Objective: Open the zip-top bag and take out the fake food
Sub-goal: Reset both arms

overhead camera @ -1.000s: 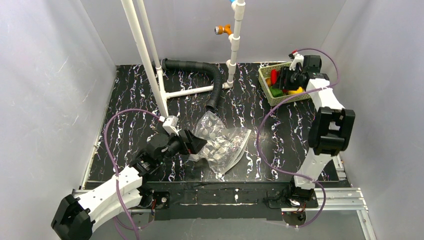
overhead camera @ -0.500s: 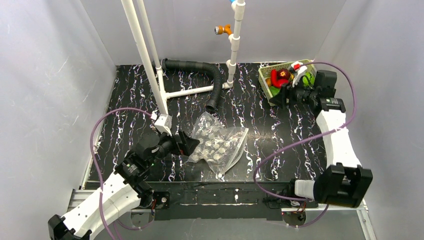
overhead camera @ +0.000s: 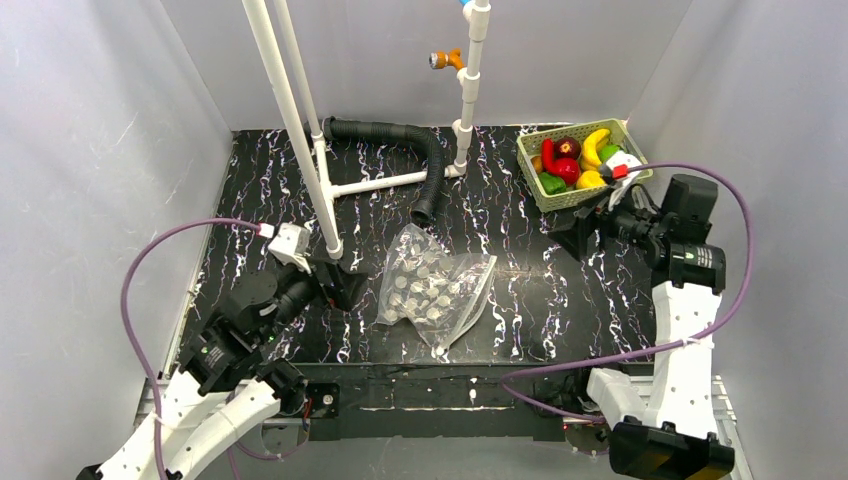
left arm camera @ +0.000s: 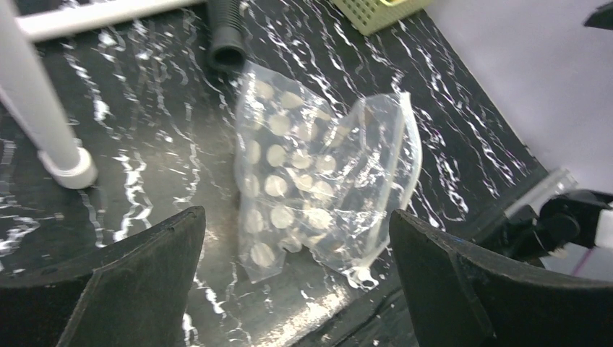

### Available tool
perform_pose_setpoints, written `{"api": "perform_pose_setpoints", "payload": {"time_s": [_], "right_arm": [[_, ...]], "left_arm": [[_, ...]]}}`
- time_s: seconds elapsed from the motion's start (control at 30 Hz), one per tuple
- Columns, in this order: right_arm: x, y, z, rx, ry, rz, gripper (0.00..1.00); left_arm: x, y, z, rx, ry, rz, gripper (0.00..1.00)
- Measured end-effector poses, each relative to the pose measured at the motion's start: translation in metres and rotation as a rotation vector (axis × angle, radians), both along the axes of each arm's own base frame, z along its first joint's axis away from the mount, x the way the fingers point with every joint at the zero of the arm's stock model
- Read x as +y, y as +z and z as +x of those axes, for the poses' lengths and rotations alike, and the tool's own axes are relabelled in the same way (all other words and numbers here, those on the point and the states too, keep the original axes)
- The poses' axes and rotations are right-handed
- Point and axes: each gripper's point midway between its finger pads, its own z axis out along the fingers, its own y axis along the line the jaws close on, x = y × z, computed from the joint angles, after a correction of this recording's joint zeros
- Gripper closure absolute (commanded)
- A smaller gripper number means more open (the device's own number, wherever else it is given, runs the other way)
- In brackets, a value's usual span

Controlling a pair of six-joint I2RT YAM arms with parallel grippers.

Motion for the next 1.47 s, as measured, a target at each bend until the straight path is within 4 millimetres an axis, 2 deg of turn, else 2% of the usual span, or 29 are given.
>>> {"api": "perform_pose_setpoints", "payload": {"time_s": [0.17, 0.3, 0.37, 0.4, 0.57, 0.63, 0.7, 0.77, 0.9, 1.0, 1.2, 1.47], "right_arm": [[-0.028, 0.007, 0.005, 0.055, -0.207, 0.03, 0.02], [-0.042, 0.009, 0.005, 0.089, -0.34, 0.047, 0.02], [-0.045, 0.011, 0.004, 0.095, -0.375, 0.058, 0.02], [-0.047, 0.012, 0.003, 0.096, -0.391, 0.062, 0.02], [-0.049, 0.014, 0.004, 0.106, -0.426, 0.079, 0.02], [-0.05, 0.015, 0.005, 0.106, -0.429, 0.079, 0.02], [-0.05, 0.019, 0.006, 0.096, -0.433, 0.077, 0.02], [-0.052, 0.025, 0.006, 0.081, -0.44, 0.075, 0.02], [-0.055, 0.041, 0.006, 0.065, -0.488, 0.102, 0.02], [-0.06, 0.055, 0.007, 0.048, -0.541, 0.123, 0.02], [-0.066, 0.066, 0.005, 0.019, -0.592, 0.129, 0.02], [-0.065, 0.066, 0.004, 0.011, -0.581, 0.124, 0.02]], "left_arm": [[0.029, 0.026, 0.006, -0.055, 0.12, 0.056, 0.02], [0.046, 0.033, 0.017, -0.06, 0.208, 0.12, 0.02], [0.061, 0.031, 0.03, -0.04, 0.289, 0.164, 0.02], [0.061, 0.029, 0.034, -0.029, 0.293, 0.178, 0.02], [0.134, 0.004, 0.077, 0.133, 0.593, 0.138, 0.02], [0.15, -0.004, 0.087, 0.185, 0.652, 0.098, 0.02], [0.149, -0.009, 0.091, 0.215, 0.638, 0.075, 0.02], [0.144, -0.003, 0.09, 0.215, 0.609, 0.061, 0.02], [0.136, 0.041, 0.089, 0.118, 0.56, 0.033, 0.02], [0.131, 0.056, 0.086, 0.077, 0.533, 0.021, 0.02], [0.125, 0.053, 0.084, 0.09, 0.498, 0.028, 0.02], [0.122, 0.048, 0.082, 0.106, 0.479, 0.044, 0.02]]}}
